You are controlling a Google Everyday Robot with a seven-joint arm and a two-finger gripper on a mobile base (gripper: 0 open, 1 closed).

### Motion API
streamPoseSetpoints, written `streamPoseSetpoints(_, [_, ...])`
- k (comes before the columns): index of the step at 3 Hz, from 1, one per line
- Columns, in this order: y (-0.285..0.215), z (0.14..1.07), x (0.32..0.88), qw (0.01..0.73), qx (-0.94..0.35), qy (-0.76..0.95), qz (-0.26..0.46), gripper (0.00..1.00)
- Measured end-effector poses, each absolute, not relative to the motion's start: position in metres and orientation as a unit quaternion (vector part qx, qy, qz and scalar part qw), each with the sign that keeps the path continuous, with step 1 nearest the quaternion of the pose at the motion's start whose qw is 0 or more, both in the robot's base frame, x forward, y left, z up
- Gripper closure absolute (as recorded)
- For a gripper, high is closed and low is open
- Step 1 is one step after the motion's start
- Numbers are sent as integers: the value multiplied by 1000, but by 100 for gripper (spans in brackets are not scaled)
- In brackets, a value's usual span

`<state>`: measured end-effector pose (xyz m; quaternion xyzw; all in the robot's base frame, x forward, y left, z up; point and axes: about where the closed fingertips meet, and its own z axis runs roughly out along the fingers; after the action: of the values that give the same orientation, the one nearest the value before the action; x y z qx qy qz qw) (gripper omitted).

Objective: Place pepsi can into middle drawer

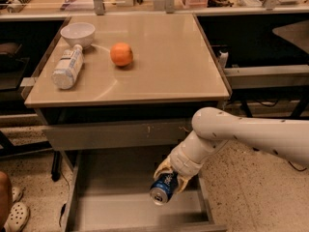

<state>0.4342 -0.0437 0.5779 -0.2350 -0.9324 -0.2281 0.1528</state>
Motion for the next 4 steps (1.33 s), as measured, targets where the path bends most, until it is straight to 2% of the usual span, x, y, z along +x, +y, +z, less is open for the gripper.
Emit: streamPoseSetpoints(4, [-20, 513, 458, 148, -334, -897, -248, 100])
